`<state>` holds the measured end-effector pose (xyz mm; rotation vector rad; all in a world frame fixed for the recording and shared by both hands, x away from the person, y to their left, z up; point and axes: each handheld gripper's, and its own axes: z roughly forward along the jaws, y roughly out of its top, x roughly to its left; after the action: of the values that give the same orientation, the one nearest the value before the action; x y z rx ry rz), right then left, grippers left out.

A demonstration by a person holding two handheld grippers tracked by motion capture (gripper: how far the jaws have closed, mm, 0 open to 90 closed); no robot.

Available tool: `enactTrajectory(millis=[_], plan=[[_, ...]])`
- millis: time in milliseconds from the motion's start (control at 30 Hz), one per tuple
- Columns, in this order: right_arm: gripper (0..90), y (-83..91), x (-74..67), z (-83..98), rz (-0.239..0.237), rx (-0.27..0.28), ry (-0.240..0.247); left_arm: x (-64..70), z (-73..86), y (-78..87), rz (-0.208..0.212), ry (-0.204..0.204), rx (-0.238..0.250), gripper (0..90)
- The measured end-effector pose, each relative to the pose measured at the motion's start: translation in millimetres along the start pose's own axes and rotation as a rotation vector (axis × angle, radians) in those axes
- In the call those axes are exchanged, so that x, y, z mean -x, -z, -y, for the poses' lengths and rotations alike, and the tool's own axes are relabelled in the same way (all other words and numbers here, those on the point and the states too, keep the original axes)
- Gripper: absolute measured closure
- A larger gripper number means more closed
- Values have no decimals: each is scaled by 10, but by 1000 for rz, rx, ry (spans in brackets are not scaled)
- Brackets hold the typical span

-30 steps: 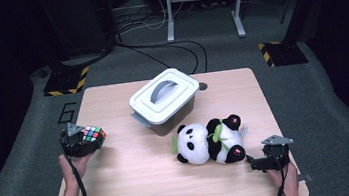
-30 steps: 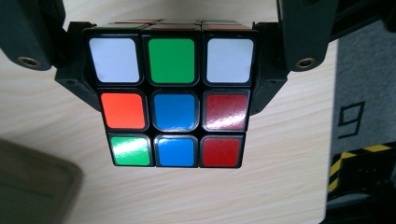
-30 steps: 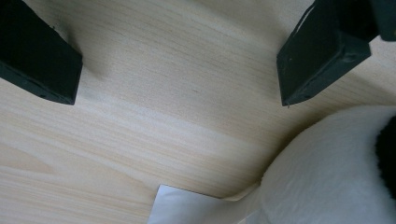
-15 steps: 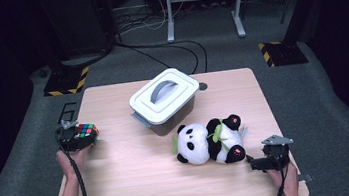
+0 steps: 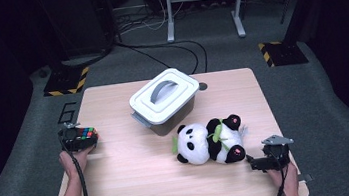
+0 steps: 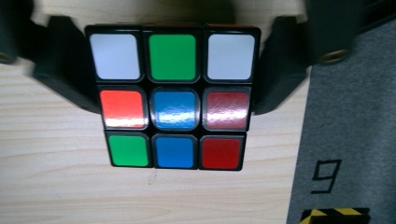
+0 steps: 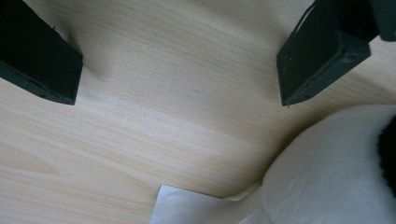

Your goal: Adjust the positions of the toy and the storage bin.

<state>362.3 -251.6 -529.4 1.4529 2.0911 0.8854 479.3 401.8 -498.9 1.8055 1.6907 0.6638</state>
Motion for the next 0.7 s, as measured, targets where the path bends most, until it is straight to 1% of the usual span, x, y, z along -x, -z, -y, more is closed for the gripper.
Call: enactTrajectory(millis=[33, 67, 200, 267, 333, 400, 433, 467, 500, 567, 667, 700], plan=[[0, 0, 0, 0, 0, 0, 0, 10, -6, 21, -1, 4, 8, 157], [0, 0, 0, 0, 0, 0, 0, 15, -16, 51, 0, -1, 17, 146], [0, 0, 1, 0, 0, 0, 0, 39, -62, 188, 8, -1, 45, 130], [0, 0, 8, 1, 0, 1, 7, 53, -106, 268, 16, -6, 61, 125], [0, -1, 4, 0, 0, 2, 2, 76, -163, 353, 27, -13, 80, 119], [0, 0, 9, 1, 0, 1, 7, 112, -229, 426, 47, -22, 92, 109], [0, -1, 4, 0, 1, 2, 2, 137, -262, 456, 58, -28, 100, 104], [0, 0, 6, 1, 0, 1, 4, 163, -297, 490, 66, -44, 102, 96], [0, -2, 3, -1, 2, 2, 0, 195, -330, 514, 84, -50, 91, 89], [0, 0, 3, 0, 2, 2, 2, 258, -390, 552, 111, -65, 87, 59], [0, 1, 5, 1, 2, 1, 4, 376, -474, 613, 144, -104, 89, 44], [0, 2, 10, 2, 2, -1, 10, 421, -501, 629, 151, -112, 98, 39]])
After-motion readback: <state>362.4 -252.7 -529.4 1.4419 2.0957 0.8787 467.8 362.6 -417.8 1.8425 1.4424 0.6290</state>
